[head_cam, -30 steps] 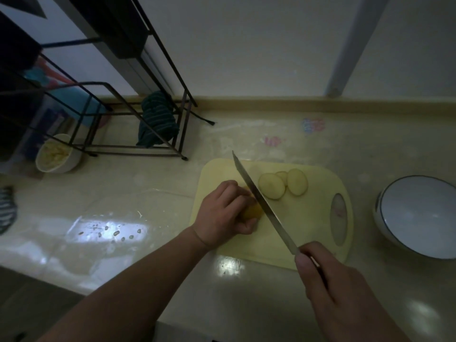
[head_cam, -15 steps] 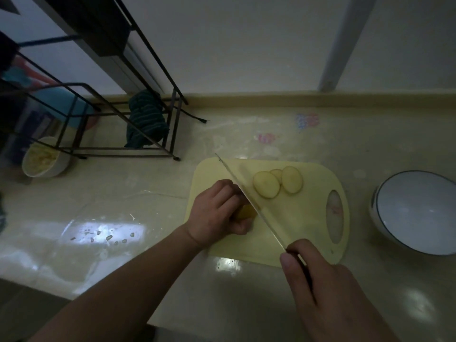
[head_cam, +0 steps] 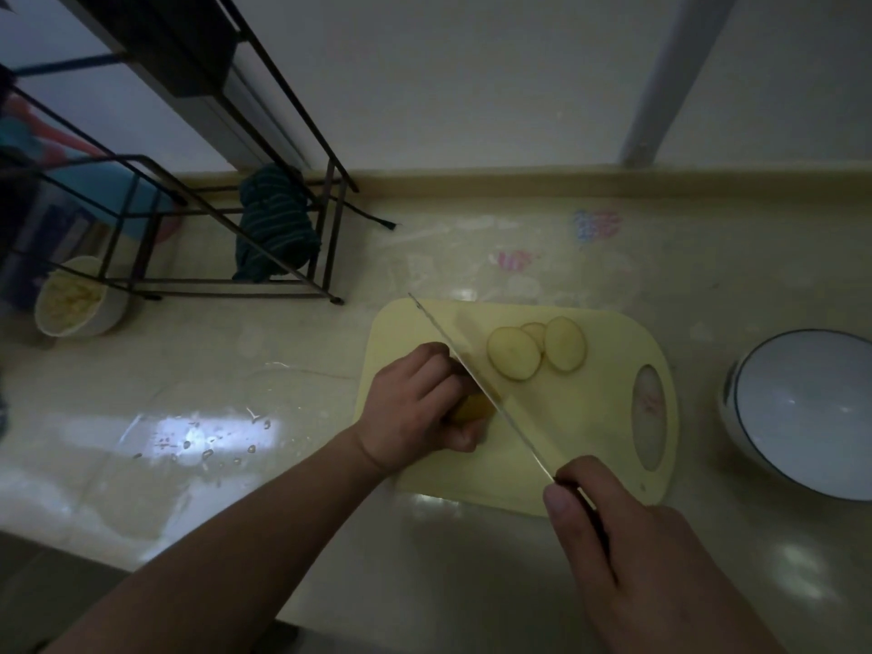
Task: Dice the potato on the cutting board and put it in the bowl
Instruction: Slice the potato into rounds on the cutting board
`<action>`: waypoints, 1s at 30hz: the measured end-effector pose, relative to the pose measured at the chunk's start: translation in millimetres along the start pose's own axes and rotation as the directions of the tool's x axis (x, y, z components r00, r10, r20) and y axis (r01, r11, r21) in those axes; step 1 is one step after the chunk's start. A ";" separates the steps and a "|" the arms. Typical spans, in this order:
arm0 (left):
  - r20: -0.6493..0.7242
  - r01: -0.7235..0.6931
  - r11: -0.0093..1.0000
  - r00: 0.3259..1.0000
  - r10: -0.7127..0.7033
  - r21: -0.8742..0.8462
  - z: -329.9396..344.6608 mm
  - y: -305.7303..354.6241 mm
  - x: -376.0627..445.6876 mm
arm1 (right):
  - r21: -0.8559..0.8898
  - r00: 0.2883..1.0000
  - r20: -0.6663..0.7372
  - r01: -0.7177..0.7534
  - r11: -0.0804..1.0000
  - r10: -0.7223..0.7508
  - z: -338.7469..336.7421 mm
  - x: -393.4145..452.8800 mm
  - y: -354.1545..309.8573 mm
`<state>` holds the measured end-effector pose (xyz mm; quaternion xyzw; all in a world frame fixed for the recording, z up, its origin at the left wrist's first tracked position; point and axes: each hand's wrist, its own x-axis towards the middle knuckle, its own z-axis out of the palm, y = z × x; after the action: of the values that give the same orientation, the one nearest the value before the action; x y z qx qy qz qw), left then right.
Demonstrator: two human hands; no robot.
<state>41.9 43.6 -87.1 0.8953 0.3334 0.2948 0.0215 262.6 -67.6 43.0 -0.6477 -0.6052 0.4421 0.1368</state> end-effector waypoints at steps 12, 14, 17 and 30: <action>0.017 -0.017 1.000 1.000 0.017 -0.015 -0.4 -1.5 1.8 | -0.017 1.000 0.004 -0.011 1.000 0.011 -8.3 6.5 0.5; 0.012 -0.017 1.000 1.000 0.017 -0.015 -0.9 -0.9 2.5 | -0.010 1.000 0.001 -0.003 1.000 0.003 -9.1 7.1 0.6; 0.011 -0.019 1.000 1.000 0.019 -0.018 -1.6 -0.6 2.4 | -0.015 1.000 0.003 0.009 1.000 -0.009 -8.9 7.4 2.3; 0.005 -0.004 1.000 1.000 0.004 -0.020 -1.7 0.8 2.9 | -0.002 0.999 0.038 0.001 1.000 -0.001 -9.0 6.1 0.9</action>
<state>43.3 44.4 -84.0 0.8964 0.3285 0.2960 0.0308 269.2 -59.0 45.1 -0.6391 -0.6084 0.4536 0.1249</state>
